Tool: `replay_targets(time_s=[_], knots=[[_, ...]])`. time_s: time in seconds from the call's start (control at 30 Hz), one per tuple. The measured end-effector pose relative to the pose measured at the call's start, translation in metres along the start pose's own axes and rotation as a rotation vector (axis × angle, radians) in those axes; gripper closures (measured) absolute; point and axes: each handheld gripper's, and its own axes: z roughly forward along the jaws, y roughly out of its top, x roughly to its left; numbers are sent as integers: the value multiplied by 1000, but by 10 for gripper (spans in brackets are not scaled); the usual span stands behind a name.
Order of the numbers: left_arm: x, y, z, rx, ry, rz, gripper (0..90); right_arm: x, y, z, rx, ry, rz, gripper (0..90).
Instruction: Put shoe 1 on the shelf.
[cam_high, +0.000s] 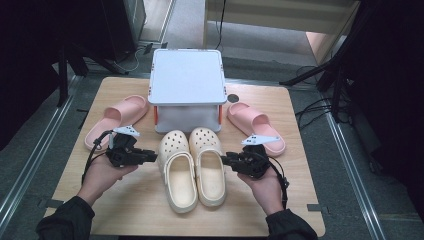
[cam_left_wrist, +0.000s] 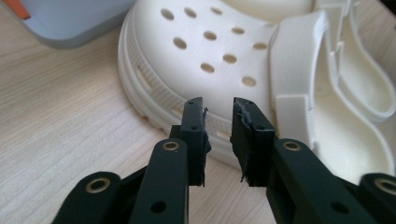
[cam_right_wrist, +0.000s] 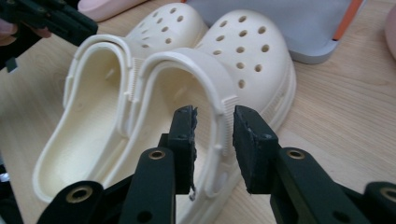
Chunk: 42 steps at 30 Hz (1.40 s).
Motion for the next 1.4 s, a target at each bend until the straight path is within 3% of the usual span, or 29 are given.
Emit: replay_targets(time_s=[0.1,0.37,0.5,0.53,0.6,0.77,0.83,1.07,1.2,1.4], knots=[[0,4,-3,13,9,14,753,5,0,-1,-3,9,-3,685],[6,31,-20,-29,2,27,783,24,-4,-1,14,23,-34,642],[11,48,-25,-25,-31,34,774,30,-5,4,24,37,-43,612],[10,57,-27,-34,-22,65,783,32,-5,7,25,41,-40,602],[10,65,-30,-52,-21,85,788,34,-4,9,26,50,-28,580],[11,82,-37,-63,-15,98,797,40,-4,17,38,50,-32,555],[11,94,-42,-68,10,118,807,42,-5,20,47,43,-33,543],[18,119,-54,-90,27,117,851,49,-7,33,76,36,-9,494],[24,131,-51,-82,44,128,857,51,-8,40,70,28,19,434],[34,143,-44,-68,48,141,855,51,-5,53,85,-1,22,393]])
